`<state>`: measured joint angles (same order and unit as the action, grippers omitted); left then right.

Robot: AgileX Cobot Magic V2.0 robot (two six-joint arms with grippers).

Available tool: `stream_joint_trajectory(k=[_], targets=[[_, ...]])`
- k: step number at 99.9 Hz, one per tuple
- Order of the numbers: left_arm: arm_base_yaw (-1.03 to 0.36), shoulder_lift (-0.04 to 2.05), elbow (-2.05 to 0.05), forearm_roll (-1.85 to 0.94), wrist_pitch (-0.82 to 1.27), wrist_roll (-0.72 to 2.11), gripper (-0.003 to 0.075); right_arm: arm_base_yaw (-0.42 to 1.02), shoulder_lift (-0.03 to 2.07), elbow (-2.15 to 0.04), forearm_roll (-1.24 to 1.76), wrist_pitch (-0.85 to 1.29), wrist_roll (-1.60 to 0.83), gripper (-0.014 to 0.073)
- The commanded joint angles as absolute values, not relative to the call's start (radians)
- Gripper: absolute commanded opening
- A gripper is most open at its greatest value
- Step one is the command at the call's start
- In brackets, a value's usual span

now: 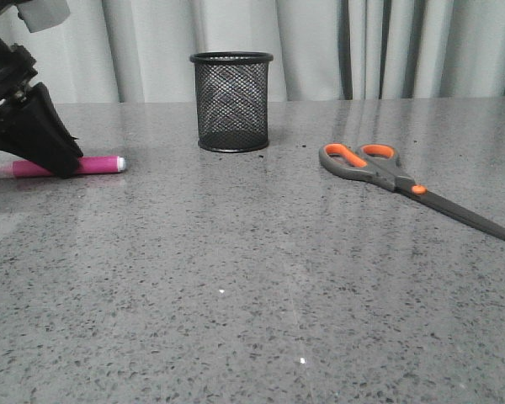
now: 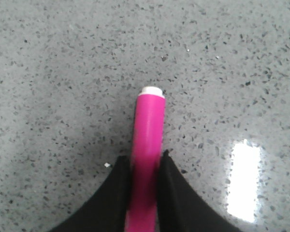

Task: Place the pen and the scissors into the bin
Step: 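Lower the left gripper and grasp the pink marker pen, then lift the marker and lower it into the black mesh cup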

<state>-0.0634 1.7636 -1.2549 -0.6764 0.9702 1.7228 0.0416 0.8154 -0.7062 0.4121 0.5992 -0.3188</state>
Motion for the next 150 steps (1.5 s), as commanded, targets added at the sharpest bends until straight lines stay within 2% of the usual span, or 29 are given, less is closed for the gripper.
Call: stream_joint_trajectory(k=[1, 17, 37, 67, 77, 100, 139, 145, 150], targets=[[-0.071, 1.722, -1.312, -0.748, 1.004, 1.691, -0.0019, 0.044, 0.817, -0.743, 0.417, 0.546, -0.330, 0.0421], [-0.071, 1.669, -1.396, -0.986, 1.006, 1.691, -0.0019, 0.044, 0.817, -0.743, 0.417, 0.550, -0.330, 0.0421], [-0.102, 1.646, -1.451, -1.507, 0.979, 1.712, -0.0019, 0.044, 0.817, -0.743, 0.417, 0.550, -0.330, 0.0421], [-0.357, 1.718, -1.452, -1.712, 0.564, 1.819, -0.0019, 0.044, 0.817, -0.743, 0.417, 0.552, -0.330, 0.0421], [-0.401, 1.767, -1.462, -1.840, 0.532, 1.929, -0.0019, 0.044, 0.817, -0.743, 0.417, 0.556, -0.330, 0.0421], [-0.429, 1.865, -1.550, -1.849, 0.514, 1.941, -0.0019, 0.044, 0.817, -0.743, 0.417, 0.562, -0.330, 0.0421], [-0.429, 1.873, -1.562, -1.847, 0.503, 1.941, -0.0018, 0.044, 0.817, -0.743, 0.417, 0.572, -0.330, 0.0421], [-0.429, 1.873, -1.562, -1.824, 0.505, 1.941, 0.0000, 0.044, 0.817, -0.743, 0.417, 0.572, -0.330, 0.0421], [-0.429, 1.873, -1.562, -1.817, 0.509, 1.941, 0.0045, 0.044, 0.817, -0.743, 0.417, 0.572, -0.330, 0.0421]])
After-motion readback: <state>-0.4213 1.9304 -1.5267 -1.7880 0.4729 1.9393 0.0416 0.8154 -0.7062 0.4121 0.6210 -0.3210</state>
